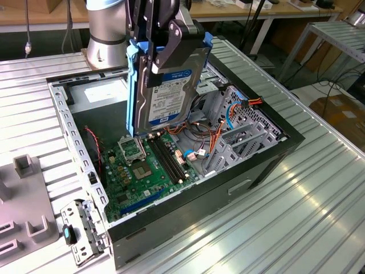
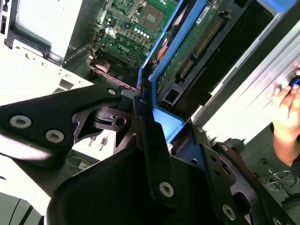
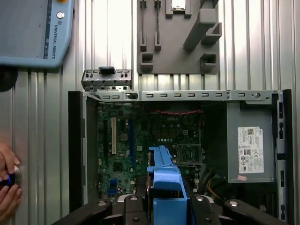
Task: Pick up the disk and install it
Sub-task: 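Insert the disk into the insertion slot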
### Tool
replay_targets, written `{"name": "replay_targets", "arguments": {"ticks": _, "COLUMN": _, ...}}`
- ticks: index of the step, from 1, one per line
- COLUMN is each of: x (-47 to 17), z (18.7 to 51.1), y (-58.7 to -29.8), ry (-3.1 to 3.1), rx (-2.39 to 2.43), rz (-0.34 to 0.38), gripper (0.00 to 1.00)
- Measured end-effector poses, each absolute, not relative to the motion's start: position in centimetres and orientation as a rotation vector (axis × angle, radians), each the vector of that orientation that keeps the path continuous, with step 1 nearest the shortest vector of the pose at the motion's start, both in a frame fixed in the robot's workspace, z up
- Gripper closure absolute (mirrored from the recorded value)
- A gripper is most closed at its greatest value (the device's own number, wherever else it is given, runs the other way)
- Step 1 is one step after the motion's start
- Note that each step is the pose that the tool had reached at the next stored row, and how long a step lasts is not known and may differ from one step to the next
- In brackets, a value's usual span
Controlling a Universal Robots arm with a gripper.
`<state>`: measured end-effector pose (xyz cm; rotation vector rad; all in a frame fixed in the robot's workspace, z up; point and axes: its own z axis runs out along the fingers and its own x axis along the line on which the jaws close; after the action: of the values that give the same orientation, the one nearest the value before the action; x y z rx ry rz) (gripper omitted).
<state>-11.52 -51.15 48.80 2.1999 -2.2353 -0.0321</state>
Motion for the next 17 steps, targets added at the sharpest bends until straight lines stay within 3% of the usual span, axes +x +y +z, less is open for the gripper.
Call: {"name": "replay_targets", "arguments": {"ticks": 17, "x": -8.5, "z": 48.8, "y": -51.2, "ry": -2.235, "rx": 2.2, "rz": -0.032, "gripper": 0.63}}
